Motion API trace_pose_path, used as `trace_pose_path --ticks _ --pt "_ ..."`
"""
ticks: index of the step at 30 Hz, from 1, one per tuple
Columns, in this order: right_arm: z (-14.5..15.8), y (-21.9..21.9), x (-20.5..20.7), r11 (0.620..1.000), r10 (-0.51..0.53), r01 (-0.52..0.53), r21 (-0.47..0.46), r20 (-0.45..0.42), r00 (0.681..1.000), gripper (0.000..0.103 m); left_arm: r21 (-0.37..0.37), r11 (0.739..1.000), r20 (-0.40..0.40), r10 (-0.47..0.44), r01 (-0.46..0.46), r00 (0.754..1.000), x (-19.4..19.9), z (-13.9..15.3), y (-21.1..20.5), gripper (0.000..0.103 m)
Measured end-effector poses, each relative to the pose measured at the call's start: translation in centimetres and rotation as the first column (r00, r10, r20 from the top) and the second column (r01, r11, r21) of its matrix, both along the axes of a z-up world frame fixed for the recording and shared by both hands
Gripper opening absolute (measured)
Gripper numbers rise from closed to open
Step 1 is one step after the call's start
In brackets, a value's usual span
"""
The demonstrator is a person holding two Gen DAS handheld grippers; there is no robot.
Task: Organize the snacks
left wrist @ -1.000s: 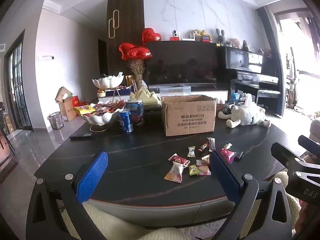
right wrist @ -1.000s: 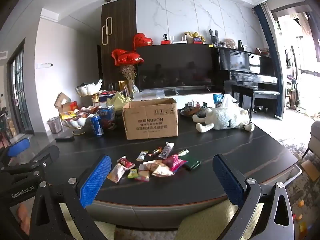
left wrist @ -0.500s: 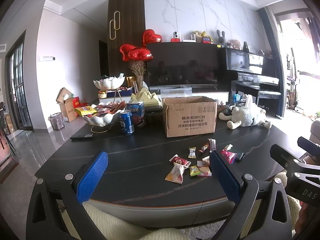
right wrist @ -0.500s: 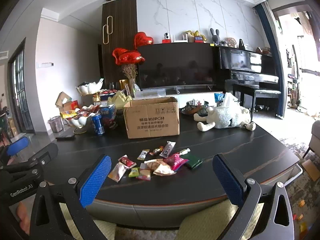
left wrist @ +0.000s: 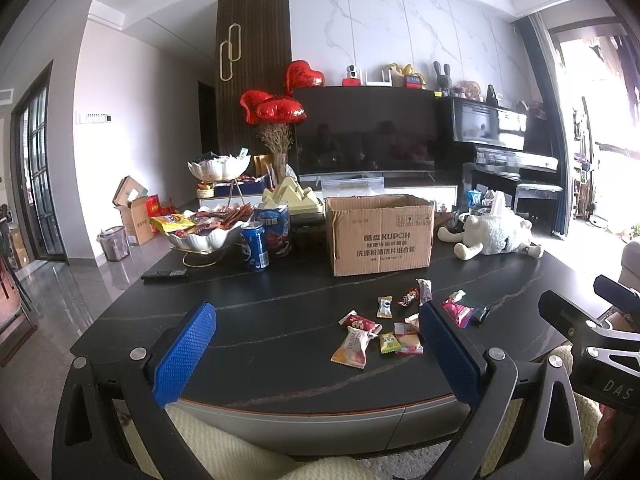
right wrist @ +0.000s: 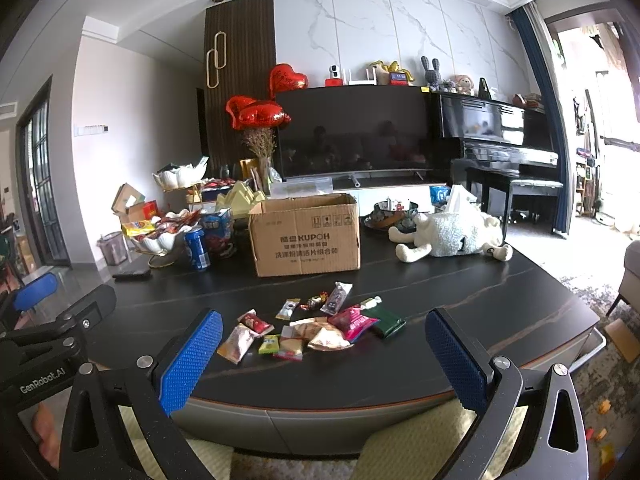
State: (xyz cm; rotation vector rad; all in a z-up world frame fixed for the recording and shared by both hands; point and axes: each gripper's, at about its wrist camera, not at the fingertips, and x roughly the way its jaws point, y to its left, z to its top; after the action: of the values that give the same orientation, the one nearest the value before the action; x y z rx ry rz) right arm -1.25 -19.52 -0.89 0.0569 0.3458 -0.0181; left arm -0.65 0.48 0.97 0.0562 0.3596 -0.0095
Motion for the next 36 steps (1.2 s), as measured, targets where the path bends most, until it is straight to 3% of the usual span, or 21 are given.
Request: trace_pose_path --ticks 36 --pt "-0.3 1.2 0.1 1.0 0.003 -0.003 -0.004 0.001 1.0 0.102 0.001 1.0 0.012 0.004 -0.004 1.0 0.1 0.4 0.2 0.103"
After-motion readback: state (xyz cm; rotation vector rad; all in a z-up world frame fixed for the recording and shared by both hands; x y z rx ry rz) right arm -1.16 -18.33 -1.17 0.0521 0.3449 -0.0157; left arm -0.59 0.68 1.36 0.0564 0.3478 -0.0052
